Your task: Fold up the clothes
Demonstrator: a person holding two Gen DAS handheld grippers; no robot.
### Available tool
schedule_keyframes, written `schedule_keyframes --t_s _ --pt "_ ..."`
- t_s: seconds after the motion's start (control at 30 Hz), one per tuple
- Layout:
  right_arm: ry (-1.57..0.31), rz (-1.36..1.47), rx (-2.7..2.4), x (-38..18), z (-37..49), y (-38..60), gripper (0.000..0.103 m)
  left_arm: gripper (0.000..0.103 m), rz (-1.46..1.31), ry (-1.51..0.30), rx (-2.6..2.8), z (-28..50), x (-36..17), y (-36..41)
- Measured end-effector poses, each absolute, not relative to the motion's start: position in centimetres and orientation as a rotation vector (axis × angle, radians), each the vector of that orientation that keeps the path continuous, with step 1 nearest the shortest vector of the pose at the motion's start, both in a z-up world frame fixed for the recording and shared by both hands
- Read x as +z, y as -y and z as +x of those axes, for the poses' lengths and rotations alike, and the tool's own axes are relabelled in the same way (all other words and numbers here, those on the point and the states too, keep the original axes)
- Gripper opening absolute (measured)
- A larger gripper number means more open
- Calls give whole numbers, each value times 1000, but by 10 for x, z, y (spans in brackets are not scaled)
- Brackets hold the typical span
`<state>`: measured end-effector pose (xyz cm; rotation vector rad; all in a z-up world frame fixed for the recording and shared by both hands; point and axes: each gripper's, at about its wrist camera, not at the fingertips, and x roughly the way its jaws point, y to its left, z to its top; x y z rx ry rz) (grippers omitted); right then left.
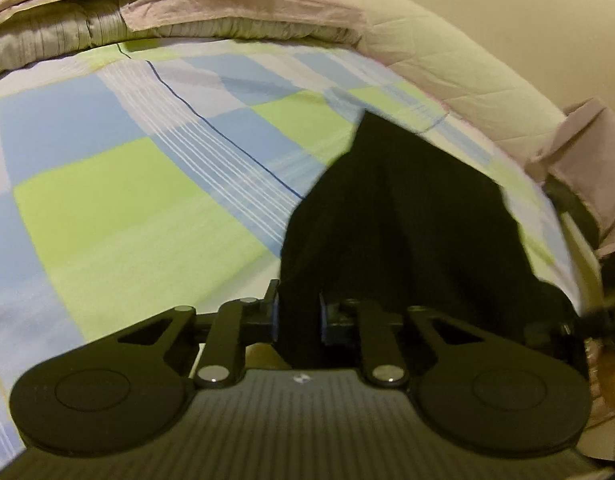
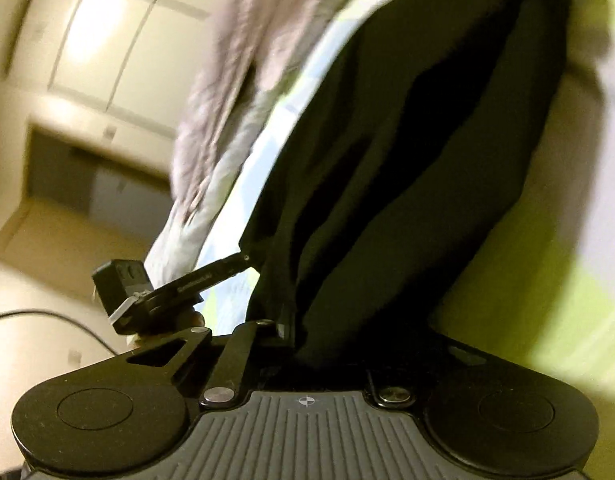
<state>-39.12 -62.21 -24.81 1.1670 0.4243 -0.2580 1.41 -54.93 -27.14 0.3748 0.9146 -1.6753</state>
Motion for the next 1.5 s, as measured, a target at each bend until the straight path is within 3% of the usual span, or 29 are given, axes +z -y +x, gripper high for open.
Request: schedule_keyframes --t_s 0.3,1.03,1.13,1.2,1.23,1.27,1.3,1.5 --pt "-519 958 -22 -241 -491 651 8 7 185 -918 -1688 -57 -269 444" --pt "-485 880 -100 -235 -546 624 8 5 218 -834 -1719 -122 -247 387" --pt "-443 910 -200 -238 -566 610 18 8 305 -771 -1662 -133 -245 372" --pt "-455 828 -313 -230 -580 587 41 13 448 -630 -1614 -147 -233 358" --pt "-460 787 -369 -226 -587 576 62 19 522 -537 -1596 -156 -227 350" --pt "-466 734 -417 -221 -593 564 67 35 606 -434 -1587 -168 -225 343" --pt "-476 651 -436 -216 -597 550 67 44 688 -330 -1574 -181 -223 336" --pt "-595 -9 -447 -203 -577 456 67 51 1078 162 -1580 -248 -246 322"
